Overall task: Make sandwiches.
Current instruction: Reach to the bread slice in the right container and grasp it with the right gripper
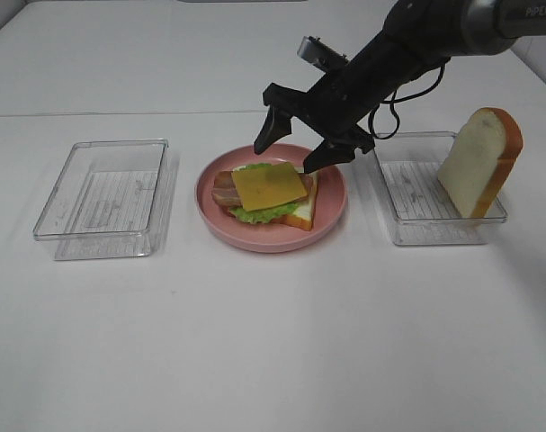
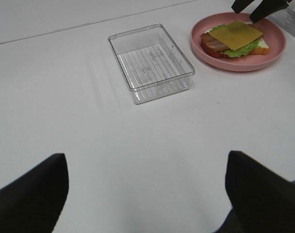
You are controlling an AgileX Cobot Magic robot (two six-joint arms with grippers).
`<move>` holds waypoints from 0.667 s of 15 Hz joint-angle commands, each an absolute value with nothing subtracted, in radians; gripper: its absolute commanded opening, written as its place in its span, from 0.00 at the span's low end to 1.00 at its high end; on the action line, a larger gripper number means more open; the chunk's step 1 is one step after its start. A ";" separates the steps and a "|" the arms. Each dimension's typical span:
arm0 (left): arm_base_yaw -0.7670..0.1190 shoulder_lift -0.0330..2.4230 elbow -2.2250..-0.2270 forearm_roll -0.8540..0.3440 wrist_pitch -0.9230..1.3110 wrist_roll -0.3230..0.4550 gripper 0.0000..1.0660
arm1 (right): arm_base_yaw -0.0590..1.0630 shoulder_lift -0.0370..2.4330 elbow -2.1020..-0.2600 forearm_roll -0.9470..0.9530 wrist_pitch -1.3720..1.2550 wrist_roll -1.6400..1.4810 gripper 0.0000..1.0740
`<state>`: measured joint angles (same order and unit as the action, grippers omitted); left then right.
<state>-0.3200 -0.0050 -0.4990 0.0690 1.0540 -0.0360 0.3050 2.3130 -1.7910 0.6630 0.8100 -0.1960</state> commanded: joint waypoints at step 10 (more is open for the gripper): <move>-0.324 -0.025 -0.497 0.065 1.044 -0.035 0.78 | 0.302 2.090 -1.870 0.071 1.099 -0.023 0.77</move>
<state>-0.3200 -0.0050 -0.4990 0.0690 1.0540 -0.0360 0.3040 2.1060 -1.8600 0.1020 1.0690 -0.0380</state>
